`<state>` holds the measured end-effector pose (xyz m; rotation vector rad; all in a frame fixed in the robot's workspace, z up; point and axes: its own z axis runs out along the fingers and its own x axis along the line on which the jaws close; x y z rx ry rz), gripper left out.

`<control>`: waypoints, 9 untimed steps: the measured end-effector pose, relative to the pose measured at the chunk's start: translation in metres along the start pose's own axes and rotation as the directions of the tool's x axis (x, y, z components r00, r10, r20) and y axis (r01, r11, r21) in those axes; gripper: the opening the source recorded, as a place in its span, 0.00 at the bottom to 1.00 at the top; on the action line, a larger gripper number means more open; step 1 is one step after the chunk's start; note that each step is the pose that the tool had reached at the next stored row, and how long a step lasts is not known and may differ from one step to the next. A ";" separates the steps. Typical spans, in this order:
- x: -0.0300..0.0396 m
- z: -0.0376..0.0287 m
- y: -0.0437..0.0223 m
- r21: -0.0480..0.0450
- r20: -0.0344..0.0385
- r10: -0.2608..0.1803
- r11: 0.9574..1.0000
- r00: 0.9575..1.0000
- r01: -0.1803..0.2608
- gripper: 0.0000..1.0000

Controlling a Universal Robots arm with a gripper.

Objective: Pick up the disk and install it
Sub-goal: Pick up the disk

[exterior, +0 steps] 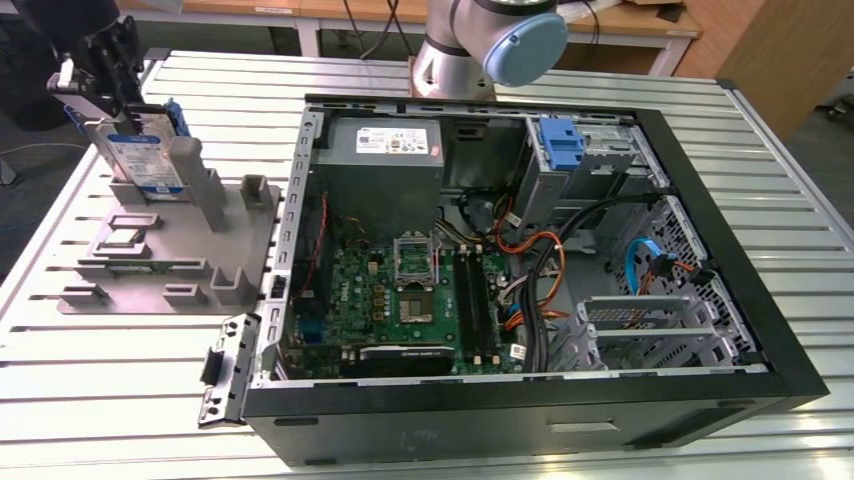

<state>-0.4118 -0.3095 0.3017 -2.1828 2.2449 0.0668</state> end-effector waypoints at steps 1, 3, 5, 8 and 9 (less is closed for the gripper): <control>0.0000 0.0000 0.0000 0.000 0.000 0.000 1.000 1.000 0.000 0.39; 0.0000 0.0000 0.0000 0.000 0.000 0.000 1.000 1.000 0.000 0.39; 0.0000 0.0001 0.0000 0.000 0.000 0.000 1.000 1.000 0.000 0.39; 0.0000 0.0003 0.0000 0.000 0.000 0.000 1.000 1.000 0.000 0.39; 0.0000 0.0003 0.0000 0.000 0.000 0.000 1.000 1.000 0.000 0.39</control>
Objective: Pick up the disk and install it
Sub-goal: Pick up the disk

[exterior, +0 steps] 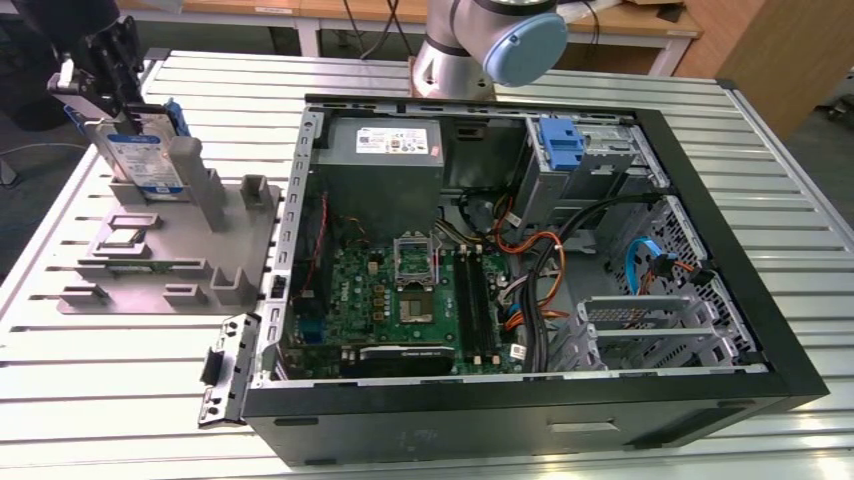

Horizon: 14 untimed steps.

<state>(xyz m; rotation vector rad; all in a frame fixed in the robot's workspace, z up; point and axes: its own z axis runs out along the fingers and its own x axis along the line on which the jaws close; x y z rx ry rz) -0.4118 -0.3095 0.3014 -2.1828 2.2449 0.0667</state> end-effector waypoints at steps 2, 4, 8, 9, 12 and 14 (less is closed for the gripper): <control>0.0000 0.0000 0.0000 0.000 0.000 0.000 1.000 1.000 0.000 0.38; 0.0000 0.0001 0.0000 0.000 0.000 0.000 1.000 1.000 0.000 0.35; 0.0000 0.0002 0.0000 0.000 0.000 0.000 1.000 1.000 0.000 0.35; 0.0000 0.0002 0.0000 0.000 0.000 0.000 1.000 1.000 0.000 0.35; 0.0000 0.0003 0.0000 0.000 0.000 0.000 1.000 1.000 0.000 0.35; 0.0000 0.0003 0.0000 0.000 0.000 0.000 1.000 1.000 0.000 0.35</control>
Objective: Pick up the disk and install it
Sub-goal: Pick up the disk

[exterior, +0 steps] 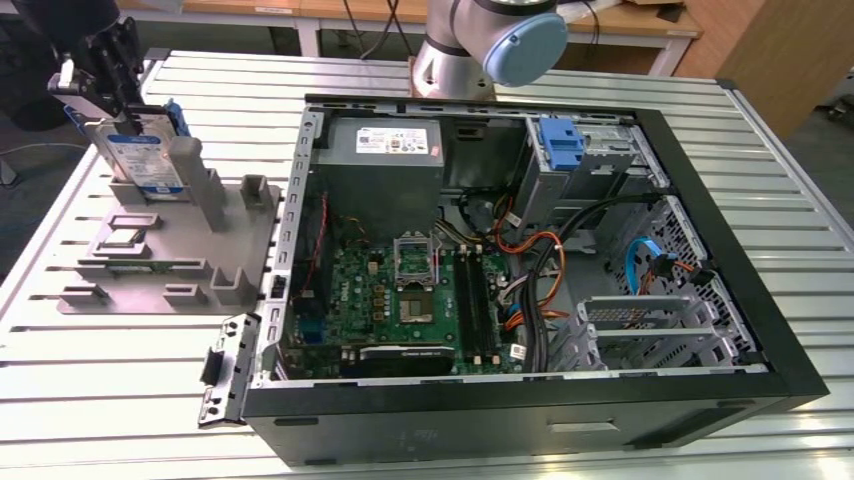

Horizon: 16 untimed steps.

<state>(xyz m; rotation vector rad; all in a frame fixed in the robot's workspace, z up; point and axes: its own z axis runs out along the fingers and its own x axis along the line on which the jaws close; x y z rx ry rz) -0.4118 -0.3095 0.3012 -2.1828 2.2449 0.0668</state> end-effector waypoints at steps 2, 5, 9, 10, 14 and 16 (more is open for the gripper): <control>0.0000 0.0000 0.0000 0.000 0.000 0.000 1.000 1.000 0.000 0.35; -0.0001 -0.0015 0.0000 0.000 0.000 0.000 1.000 1.000 0.000 0.35; -0.0004 -0.0104 0.0003 0.000 0.000 0.000 1.000 1.000 0.000 0.35; -0.0005 -0.0134 0.0003 0.000 0.000 0.000 1.000 1.000 0.000 0.35; -0.0006 -0.0164 0.0004 0.000 0.000 0.000 1.000 1.000 0.000 0.35; -0.0007 -0.0182 0.0004 0.000 0.000 0.000 1.000 1.000 0.000 0.35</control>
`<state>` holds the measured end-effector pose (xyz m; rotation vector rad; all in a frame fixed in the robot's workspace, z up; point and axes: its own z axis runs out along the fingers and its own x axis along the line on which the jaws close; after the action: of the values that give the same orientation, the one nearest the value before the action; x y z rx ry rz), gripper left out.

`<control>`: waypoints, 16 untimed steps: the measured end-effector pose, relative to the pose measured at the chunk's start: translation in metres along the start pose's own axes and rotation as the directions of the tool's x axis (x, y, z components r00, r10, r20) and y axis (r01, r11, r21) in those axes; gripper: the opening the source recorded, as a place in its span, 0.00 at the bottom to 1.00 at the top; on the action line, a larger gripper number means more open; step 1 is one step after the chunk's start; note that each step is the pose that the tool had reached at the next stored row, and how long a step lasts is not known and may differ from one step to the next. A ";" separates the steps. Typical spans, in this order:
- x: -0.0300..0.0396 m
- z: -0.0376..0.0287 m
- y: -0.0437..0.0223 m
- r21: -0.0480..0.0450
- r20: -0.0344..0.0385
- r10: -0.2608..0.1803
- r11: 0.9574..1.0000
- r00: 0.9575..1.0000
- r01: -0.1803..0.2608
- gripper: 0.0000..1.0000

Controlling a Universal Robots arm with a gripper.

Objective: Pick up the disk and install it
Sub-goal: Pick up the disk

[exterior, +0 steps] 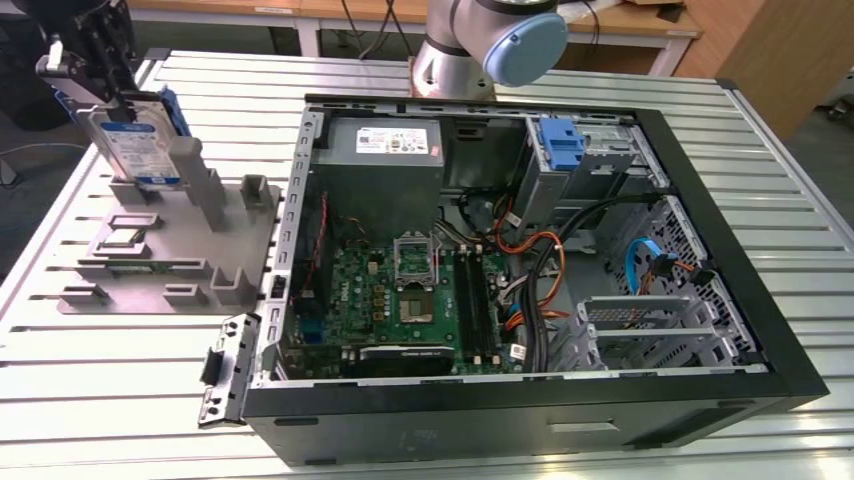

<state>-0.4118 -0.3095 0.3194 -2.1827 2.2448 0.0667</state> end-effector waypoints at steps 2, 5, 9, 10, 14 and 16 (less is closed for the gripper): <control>-0.0001 -0.0018 0.0000 0.000 0.000 0.000 1.000 1.000 0.000 0.35; -0.0001 -0.0019 0.0001 0.000 0.000 0.000 1.000 1.000 0.000 0.35; -0.0001 -0.0019 0.0001 0.000 0.000 0.000 1.000 1.000 0.000 0.35; -0.0001 -0.0019 0.0000 0.000 0.000 0.000 1.000 1.000 0.000 0.35; -0.0002 -0.0050 0.0001 0.000 0.000 0.000 1.000 1.000 0.000 0.35; -0.0003 -0.0075 0.0002 0.000 0.000 0.000 1.000 1.000 0.000 0.35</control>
<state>-0.4118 -0.3095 0.3269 -2.1828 2.2449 0.0667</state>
